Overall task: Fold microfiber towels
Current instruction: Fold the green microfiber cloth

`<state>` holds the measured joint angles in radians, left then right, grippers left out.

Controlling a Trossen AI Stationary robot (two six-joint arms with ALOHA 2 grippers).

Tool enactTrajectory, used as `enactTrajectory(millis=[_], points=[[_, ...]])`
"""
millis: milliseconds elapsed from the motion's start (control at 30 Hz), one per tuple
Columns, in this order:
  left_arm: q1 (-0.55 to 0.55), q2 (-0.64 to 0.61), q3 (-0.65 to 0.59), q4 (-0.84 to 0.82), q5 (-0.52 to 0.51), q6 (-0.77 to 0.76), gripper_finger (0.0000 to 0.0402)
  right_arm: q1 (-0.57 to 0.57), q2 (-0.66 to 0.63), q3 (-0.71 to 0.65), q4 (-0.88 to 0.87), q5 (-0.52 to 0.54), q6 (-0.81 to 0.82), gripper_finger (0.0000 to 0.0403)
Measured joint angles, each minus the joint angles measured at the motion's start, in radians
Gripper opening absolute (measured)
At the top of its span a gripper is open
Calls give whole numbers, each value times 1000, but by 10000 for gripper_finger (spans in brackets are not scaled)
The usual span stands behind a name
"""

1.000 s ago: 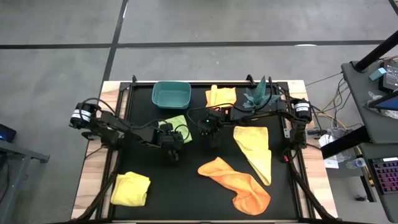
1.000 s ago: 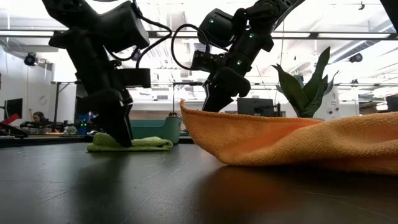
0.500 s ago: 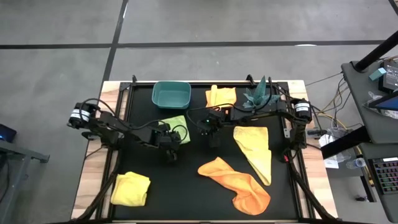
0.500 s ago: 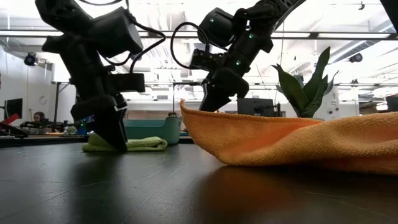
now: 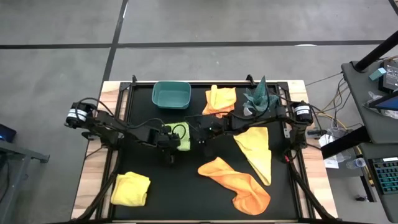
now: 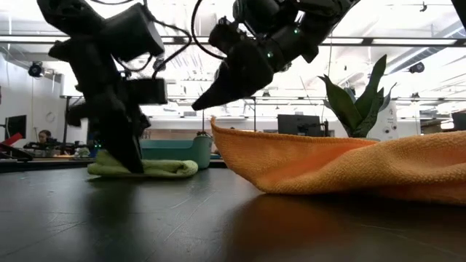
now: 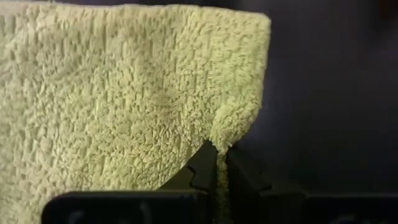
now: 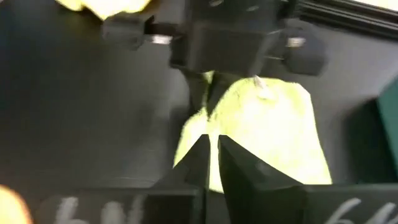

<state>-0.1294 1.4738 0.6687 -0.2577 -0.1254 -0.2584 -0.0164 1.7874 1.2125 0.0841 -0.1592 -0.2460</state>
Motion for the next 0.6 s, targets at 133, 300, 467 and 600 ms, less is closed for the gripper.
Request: enactTrajectory(millis=[133, 300, 467, 600], points=[[1, -58, 2, 13, 14, -32, 10, 50, 3, -2, 16, 2, 11, 67], [2, -102, -2, 27, 28, -75, 10, 101, 38, -2, 94, 9, 17, 122], [1, -118, -4, 65, 54, -78, 10, 121, 88, 6, 123, 175, 18, 152], [2, -121, -1, 71, 56, -78, 10, 120, 110, 6, 121, 215, 0, 154]])
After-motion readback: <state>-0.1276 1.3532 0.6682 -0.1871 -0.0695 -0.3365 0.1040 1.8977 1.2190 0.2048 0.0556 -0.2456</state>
